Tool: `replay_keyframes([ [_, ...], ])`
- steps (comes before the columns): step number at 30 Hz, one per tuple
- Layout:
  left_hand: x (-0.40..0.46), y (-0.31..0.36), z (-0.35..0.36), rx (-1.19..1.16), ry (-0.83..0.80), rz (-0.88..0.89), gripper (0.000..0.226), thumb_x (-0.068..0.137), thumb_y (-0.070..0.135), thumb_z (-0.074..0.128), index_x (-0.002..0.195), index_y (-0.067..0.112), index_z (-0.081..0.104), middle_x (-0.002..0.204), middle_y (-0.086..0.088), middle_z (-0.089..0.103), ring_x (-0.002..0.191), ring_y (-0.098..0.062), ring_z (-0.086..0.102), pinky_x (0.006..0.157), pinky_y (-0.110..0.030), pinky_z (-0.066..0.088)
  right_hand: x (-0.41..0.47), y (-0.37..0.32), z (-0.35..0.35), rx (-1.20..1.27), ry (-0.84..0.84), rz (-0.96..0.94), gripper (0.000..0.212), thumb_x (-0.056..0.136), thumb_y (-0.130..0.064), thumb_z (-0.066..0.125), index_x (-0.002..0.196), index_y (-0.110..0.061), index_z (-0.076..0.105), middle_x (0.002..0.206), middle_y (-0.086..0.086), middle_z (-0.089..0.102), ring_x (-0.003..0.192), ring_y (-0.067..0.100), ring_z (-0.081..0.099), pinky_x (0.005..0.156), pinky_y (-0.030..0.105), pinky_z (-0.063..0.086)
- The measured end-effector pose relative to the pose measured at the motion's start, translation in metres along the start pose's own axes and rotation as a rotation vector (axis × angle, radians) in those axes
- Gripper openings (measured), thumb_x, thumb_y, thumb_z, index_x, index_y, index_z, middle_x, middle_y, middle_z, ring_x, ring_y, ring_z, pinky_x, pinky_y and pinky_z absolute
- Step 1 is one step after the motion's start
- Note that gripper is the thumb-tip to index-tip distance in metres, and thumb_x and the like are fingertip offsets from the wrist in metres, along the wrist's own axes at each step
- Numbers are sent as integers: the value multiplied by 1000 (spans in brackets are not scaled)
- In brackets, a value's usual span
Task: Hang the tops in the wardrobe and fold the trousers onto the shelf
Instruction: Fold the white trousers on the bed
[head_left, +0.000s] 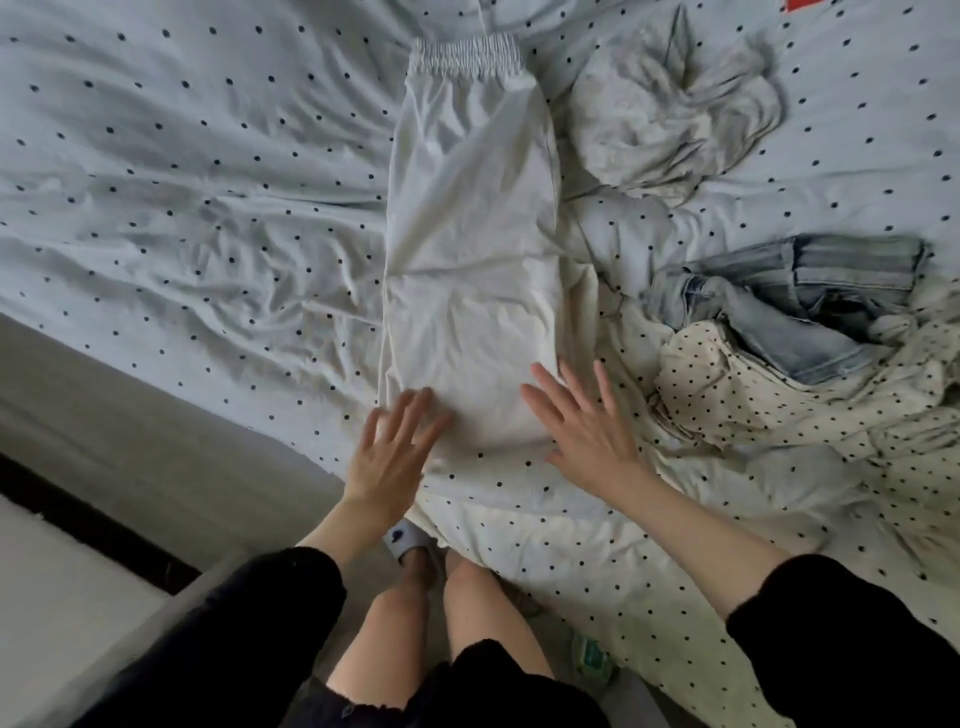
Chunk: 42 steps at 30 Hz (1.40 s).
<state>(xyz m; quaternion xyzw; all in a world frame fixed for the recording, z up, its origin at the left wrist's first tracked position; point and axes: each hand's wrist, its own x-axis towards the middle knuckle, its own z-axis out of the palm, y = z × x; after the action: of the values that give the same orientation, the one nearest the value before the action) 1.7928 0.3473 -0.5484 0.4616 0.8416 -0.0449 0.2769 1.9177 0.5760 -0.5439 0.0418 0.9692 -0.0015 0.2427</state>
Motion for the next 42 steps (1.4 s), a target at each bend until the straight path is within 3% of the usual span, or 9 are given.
replay_keyframes([
  [7, 30, -3, 1, 139, -25, -91, 90, 89, 24, 58, 149, 23, -9, 157, -16, -3, 145, -32, 3, 115, -49, 10, 27, 7, -7, -290, -101, 27, 80, 95, -33, 42, 149, -11, -14, 157, 7, -17, 144, 30, -14, 111, 60, -10],
  [12, 41, -8, 5, -34, 161, 58, 47, 65, -8, 52, 108, 11, 55, 102, -17, 67, 95, -35, 66, 85, -50, 50, 28, 9, 0, -355, -44, -30, 61, 91, -27, 50, 146, -10, 30, 156, 10, 22, 146, 24, 12, 115, 54, 0],
  [15, 39, -16, -12, -125, 196, 83, 40, 58, -17, 51, 85, 7, 68, 79, -10, 70, 75, -31, 69, 85, -48, 48, 14, 6, -6, -394, -37, -100, 57, 94, -27, 44, 145, -7, 31, 155, 12, 21, 146, 26, 6, 114, 53, -7],
  [18, 34, -15, -39, -122, 72, 39, 44, 70, -13, 50, 100, 14, 68, 91, -6, 71, 87, -27, 67, 103, -39, 30, 7, 5, -24, -331, -50, -182, 51, 95, -20, 37, 144, -5, 32, 155, 13, 24, 146, 27, 3, 112, 51, -14],
  [21, 24, -9, -68, -167, -176, -40, 42, 84, 0, 42, 111, 22, 65, 97, -7, 69, 95, -26, 61, 83, -26, 36, -1, 5, -49, -54, -171, -223, 45, 89, -8, 41, 133, -9, 49, 138, 8, 49, 136, 26, 34, 116, 42, 13],
  [24, 17, -15, -93, -308, -428, -47, 25, 85, 6, 51, 103, 15, 67, 91, -5, 62, 91, -22, 57, 74, -28, 41, -14, 1, -76, 236, -388, -95, 23, 88, -14, 48, 108, -14, 59, 110, 7, 61, 102, 26, 55, 79, 33, 45],
  [27, 21, -31, -117, -477, -572, -81, 4, 79, 11, 68, 82, 13, 66, 73, 2, 56, 73, -16, 50, 69, -28, 41, -16, 7, -98, 495, -470, -32, 8, 88, -19, 55, 89, -13, 60, 94, 7, 62, 81, 20, 52, 61, 27, 39],
  [36, 81, -75, -182, -819, 16, -179, 12, 77, 13, 73, 78, 6, 64, 67, -1, 55, 64, -13, 48, 58, -24, 36, 53, 77, -156, 992, -90, 348, 20, 79, -18, 73, 91, -3, 66, 82, 5, 62, 78, 17, 55, 63, 27, 33],
  [42, 178, -109, -210, -744, 358, -263, 21, 82, 13, 68, 101, 2, 66, 87, -9, 62, 83, -22, 56, 65, -26, 35, 135, 112, -166, 978, 340, 513, 47, 94, -31, 53, 137, -11, 46, 137, 8, 51, 124, 21, 49, 101, 33, 39],
])
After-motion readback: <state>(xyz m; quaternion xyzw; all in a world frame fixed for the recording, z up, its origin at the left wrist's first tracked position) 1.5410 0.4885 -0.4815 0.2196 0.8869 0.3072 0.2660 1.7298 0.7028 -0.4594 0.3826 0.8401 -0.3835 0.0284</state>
